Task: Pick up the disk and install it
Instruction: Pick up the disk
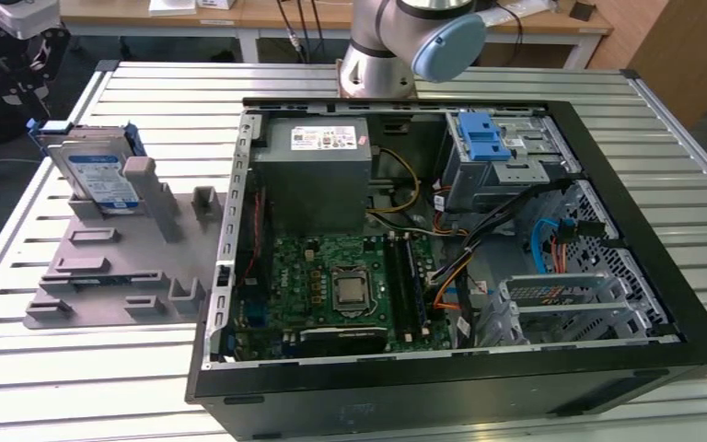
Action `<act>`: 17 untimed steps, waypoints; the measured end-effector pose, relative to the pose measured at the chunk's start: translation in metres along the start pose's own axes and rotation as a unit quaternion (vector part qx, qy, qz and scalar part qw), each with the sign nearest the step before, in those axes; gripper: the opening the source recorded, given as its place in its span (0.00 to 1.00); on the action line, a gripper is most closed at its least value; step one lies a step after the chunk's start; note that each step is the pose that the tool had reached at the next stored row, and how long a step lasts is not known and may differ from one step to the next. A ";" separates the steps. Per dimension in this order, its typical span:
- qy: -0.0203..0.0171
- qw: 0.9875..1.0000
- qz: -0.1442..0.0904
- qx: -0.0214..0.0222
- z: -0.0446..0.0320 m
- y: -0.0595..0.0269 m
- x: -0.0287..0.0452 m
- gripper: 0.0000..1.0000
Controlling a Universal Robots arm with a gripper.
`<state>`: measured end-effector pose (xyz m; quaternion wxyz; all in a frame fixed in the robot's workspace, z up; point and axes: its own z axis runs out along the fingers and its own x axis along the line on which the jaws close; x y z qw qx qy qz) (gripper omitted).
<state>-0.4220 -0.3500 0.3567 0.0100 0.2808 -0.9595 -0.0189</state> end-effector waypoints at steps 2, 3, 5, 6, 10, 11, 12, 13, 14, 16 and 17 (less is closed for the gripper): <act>0.000 1.000 -0.011 0.000 0.0000 0.0000 0.0000 0.11; 0.001 1.000 -0.017 0.000 0.0000 0.0000 0.0000 0.11; 0.001 1.000 -0.027 0.000 0.0000 0.0000 0.0000 0.11; 0.001 1.000 -0.031 0.000 0.0000 0.0000 0.0000 0.11; 0.002 0.999 -0.048 0.000 0.0000 0.0001 0.0001 0.11; 0.002 0.999 -0.053 0.000 0.0001 0.0001 0.0001 0.11; 0.002 0.998 -0.058 0.001 0.0000 0.0001 0.0001 0.11; 0.003 0.998 -0.063 0.001 0.0000 0.0001 0.0001 0.11; 0.003 0.998 -0.067 0.001 0.0000 0.0001 0.0001 0.11; 0.003 0.997 -0.077 0.001 0.0000 0.0001 0.0001 0.11; 0.003 0.997 -0.082 0.001 0.0000 0.0001 0.0001 0.11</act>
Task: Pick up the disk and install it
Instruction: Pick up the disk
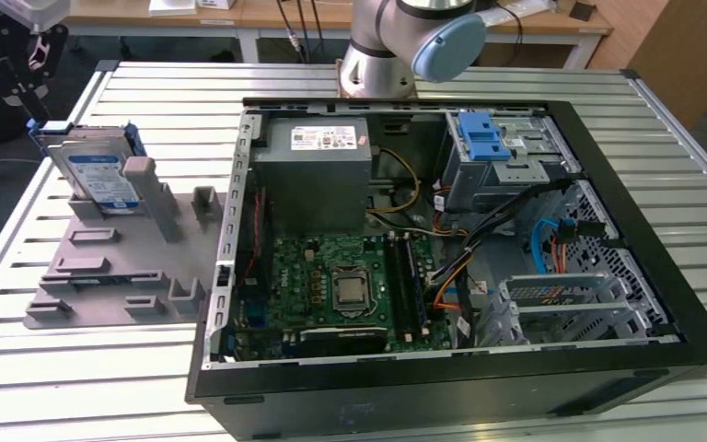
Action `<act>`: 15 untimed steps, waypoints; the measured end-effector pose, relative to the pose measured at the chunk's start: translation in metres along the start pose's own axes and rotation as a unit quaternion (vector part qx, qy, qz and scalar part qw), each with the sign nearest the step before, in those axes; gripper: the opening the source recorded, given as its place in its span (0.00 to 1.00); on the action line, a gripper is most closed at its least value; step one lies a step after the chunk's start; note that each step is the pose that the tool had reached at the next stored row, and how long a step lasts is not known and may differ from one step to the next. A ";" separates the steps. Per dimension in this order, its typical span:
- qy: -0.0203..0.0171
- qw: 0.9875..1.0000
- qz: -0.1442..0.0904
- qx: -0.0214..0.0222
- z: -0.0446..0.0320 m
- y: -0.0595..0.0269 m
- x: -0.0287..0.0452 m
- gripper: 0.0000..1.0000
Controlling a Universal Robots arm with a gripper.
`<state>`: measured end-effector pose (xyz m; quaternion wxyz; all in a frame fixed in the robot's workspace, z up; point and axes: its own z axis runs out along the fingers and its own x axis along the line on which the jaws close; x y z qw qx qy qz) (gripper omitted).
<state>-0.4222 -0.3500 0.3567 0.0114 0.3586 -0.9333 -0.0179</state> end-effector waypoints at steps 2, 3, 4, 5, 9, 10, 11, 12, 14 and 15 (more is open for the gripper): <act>0.000 1.000 -0.010 0.000 0.0000 0.0000 0.0000 0.11; 0.001 1.000 -0.016 0.000 0.0000 0.0000 0.0000 0.11; 0.001 1.000 -0.021 0.000 0.0000 0.0000 0.0000 0.11; 0.001 1.000 -0.026 0.000 0.0000 0.0000 0.0000 0.11; 0.002 0.999 -0.052 0.000 0.0000 0.0000 0.0000 0.11; 0.002 0.998 -0.057 0.001 0.0000 0.0000 0.0000 0.11; 0.003 0.998 -0.062 0.001 0.0000 0.0000 0.0000 0.11; 0.003 0.998 -0.068 0.001 0.0000 0.0000 0.0000 0.11; 0.003 0.997 -0.078 0.001 0.0000 0.0000 0.0000 0.11; 0.003 0.997 -0.083 0.001 0.0000 0.0000 0.0000 0.11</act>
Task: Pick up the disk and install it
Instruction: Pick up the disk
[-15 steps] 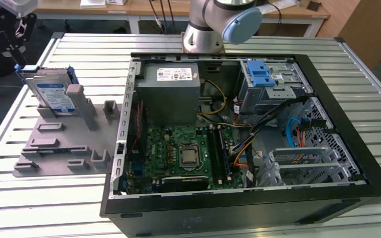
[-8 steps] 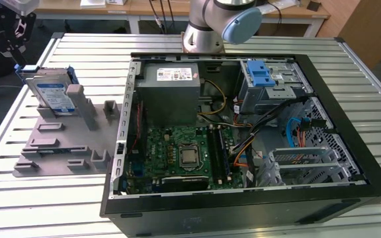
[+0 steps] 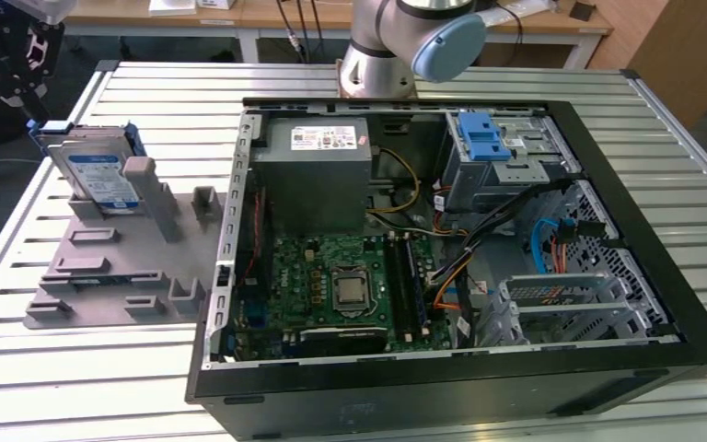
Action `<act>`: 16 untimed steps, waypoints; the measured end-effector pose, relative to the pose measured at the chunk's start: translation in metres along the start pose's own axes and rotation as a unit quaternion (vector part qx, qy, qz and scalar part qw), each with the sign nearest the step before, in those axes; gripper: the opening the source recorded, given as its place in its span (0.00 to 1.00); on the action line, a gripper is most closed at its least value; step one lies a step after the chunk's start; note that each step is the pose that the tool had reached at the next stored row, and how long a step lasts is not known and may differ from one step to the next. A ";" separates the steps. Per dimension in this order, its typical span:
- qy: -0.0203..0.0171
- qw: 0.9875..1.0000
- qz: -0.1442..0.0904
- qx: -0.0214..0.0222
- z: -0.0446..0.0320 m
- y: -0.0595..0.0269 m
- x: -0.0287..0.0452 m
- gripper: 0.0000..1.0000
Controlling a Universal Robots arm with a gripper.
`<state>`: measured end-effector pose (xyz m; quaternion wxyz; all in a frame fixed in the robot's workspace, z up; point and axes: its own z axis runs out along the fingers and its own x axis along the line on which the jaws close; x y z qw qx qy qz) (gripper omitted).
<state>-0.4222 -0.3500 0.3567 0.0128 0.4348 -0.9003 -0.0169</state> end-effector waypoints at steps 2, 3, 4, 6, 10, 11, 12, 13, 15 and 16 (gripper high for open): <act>0.000 1.000 -0.010 0.000 0.0000 0.0000 0.0000 0.11; 0.001 1.000 -0.015 0.000 0.0000 0.0000 0.0000 0.11; 0.001 1.000 -0.020 0.000 0.0000 0.0000 0.0000 0.11; 0.001 1.000 -0.030 0.000 0.0000 0.0000 0.0000 0.11; 0.002 0.999 -0.050 0.001 0.0000 0.0000 0.0000 0.11; 0.002 0.998 -0.055 0.001 0.0000 0.0000 0.0000 0.11; 0.002 0.998 -0.060 0.001 0.0000 0.0000 0.0000 0.11; 0.003 0.998 -0.065 0.001 0.0000 0.0000 0.0000 0.11; 0.003 0.997 -0.075 0.001 0.0000 0.0000 0.0000 0.11; 0.003 0.997 -0.080 0.001 0.0000 0.0000 0.0000 0.11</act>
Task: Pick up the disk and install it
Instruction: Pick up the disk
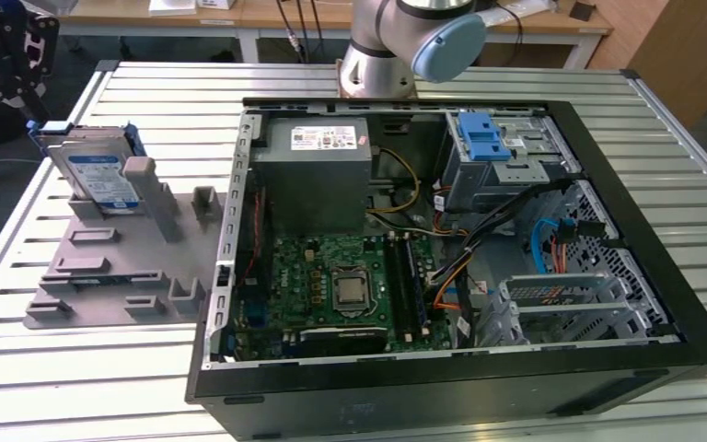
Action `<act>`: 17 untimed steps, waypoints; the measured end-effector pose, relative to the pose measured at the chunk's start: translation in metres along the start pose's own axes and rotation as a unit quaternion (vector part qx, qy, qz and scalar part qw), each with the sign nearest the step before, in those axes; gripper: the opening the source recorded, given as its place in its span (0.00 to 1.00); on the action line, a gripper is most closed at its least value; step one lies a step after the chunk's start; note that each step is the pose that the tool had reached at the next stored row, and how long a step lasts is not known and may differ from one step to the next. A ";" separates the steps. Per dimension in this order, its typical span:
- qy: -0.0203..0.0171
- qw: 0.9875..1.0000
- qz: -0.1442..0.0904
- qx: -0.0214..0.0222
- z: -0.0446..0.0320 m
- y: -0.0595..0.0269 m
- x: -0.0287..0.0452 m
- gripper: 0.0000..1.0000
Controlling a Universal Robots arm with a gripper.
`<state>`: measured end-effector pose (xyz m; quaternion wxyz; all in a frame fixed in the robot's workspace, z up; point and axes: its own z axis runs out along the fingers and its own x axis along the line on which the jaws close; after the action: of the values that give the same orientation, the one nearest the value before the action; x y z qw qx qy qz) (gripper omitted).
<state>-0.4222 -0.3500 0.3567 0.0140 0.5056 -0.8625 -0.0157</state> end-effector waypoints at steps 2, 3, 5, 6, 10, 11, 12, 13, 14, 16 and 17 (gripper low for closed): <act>0.000 1.000 -0.010 0.000 0.0000 0.0000 0.0000 0.11; 0.001 1.000 -0.015 0.000 0.0000 0.0000 0.0000 0.11; 0.001 1.000 -0.025 0.000 0.0000 0.0000 0.0000 0.11; 0.001 1.000 -0.030 0.000 0.0000 0.0000 0.0000 0.11; 0.002 0.999 -0.053 0.001 0.0000 0.0000 0.0000 0.11; 0.002 0.998 -0.059 0.001 0.0000 0.0000 0.0000 0.11; 0.003 0.998 -0.064 0.001 0.0000 0.0000 0.0000 0.11; 0.003 0.998 -0.071 0.001 0.0000 0.0000 0.0000 0.11; 0.003 0.997 -0.077 0.001 0.0000 0.0000 0.0000 0.11; 0.004 0.996 -0.089 0.001 0.0000 0.0000 0.0000 0.11; 0.004 0.996 -0.094 0.001 0.0000 0.0000 0.0000 0.11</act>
<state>-0.4222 -0.3500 0.3567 0.0152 0.5848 -0.8109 -0.0142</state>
